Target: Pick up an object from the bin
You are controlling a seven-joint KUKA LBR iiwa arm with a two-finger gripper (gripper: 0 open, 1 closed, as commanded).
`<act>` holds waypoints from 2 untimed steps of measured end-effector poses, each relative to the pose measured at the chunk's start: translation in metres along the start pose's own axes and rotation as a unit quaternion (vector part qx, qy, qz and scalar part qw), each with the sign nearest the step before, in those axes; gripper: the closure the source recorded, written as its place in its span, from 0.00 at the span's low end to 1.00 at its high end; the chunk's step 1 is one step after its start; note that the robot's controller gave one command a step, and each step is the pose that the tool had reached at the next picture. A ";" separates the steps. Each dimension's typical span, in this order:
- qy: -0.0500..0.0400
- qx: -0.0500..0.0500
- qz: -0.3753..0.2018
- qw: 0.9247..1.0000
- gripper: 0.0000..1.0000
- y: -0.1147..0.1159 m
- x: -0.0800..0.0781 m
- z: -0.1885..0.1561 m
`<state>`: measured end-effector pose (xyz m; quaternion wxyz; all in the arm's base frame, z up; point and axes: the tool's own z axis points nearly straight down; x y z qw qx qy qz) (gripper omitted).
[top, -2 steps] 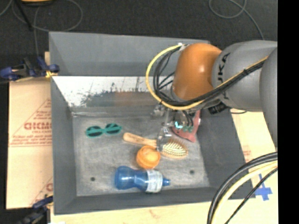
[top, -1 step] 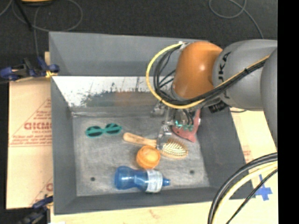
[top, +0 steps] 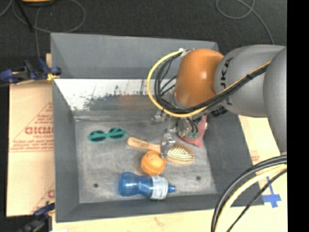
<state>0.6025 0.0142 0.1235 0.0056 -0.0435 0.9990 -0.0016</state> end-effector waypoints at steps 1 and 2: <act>-0.001 -0.001 -0.106 0.994 1.00 0.022 -0.002 0.049; -0.001 -0.002 -0.106 0.994 1.00 0.022 -0.002 0.049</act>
Offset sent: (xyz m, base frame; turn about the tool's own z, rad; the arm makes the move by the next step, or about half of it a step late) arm 0.0000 0.0000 0.0000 0.0000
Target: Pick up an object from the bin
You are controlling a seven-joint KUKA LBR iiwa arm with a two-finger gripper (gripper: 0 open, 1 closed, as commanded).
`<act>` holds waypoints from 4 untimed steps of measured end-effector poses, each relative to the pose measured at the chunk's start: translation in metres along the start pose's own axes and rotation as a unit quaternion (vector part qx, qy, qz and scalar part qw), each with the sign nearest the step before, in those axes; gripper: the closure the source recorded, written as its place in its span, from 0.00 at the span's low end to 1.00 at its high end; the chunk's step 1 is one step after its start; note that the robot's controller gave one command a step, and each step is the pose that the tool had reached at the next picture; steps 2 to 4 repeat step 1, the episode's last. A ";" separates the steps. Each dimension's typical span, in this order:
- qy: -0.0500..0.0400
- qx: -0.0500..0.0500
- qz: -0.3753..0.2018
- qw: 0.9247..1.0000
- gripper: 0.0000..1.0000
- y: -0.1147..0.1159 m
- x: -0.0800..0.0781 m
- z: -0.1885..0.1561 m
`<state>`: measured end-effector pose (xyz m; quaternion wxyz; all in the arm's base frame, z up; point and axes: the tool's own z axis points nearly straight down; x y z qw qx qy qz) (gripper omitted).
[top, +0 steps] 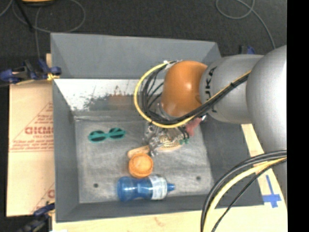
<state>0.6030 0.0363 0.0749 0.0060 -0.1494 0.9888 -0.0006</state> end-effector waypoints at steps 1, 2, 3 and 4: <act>0.003 0.000 -0.086 0.996 1.00 -0.031 0.023 -0.196; 0.003 0.000 -0.086 0.996 1.00 -0.031 0.023 -0.196; 0.003 0.000 -0.086 0.996 1.00 -0.031 0.023 -0.196; 0.003 0.000 -0.086 0.996 1.00 -0.031 0.023 -0.196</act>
Offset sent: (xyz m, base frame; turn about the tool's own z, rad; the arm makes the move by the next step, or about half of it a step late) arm 0.0000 0.0000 0.0000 0.0000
